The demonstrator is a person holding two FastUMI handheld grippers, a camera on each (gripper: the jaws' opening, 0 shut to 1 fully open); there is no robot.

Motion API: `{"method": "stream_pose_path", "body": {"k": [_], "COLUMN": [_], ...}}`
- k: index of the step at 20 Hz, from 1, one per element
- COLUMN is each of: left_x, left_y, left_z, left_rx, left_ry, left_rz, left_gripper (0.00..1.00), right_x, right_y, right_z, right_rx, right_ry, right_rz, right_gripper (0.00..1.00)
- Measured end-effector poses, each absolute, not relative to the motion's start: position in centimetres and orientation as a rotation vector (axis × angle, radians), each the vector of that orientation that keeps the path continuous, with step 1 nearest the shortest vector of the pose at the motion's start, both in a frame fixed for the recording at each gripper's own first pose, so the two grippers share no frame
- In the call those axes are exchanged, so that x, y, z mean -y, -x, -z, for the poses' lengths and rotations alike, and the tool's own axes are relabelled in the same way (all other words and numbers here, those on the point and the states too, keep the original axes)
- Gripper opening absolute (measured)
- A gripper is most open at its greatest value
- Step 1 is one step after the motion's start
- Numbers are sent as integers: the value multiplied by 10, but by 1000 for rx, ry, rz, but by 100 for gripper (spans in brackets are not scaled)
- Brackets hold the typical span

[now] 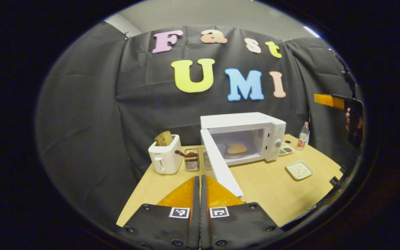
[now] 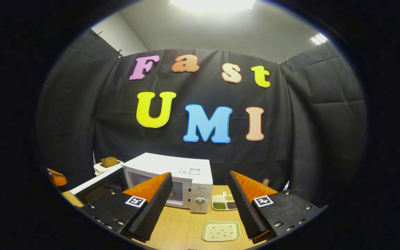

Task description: Open the microwave oven with the left hand, put the food in, and close the microwave oven.

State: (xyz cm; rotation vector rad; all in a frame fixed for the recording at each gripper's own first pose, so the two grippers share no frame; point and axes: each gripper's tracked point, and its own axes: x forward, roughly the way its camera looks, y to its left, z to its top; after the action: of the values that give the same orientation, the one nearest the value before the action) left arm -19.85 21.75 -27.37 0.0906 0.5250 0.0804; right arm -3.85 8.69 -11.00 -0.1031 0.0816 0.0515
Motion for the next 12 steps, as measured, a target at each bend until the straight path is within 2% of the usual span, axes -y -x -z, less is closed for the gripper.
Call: {"method": "stream_pose_path", "body": {"k": [7, 12], "left_x": [-205, -171], "left_y": [205, 191], "left_z": [307, 305], "left_rx": [-608, -614], "left_ry": [-68, -71], "left_rz": [-59, 28], "left_gripper": [6, 7], "right_x": [-80, -73], "right_y": [31, 25], "right_z": [116, 110], "right_rx": [-108, -95], "right_ry": [94, 103], "right_rz": [-50, -53], "right_gripper": [97, 97]}}
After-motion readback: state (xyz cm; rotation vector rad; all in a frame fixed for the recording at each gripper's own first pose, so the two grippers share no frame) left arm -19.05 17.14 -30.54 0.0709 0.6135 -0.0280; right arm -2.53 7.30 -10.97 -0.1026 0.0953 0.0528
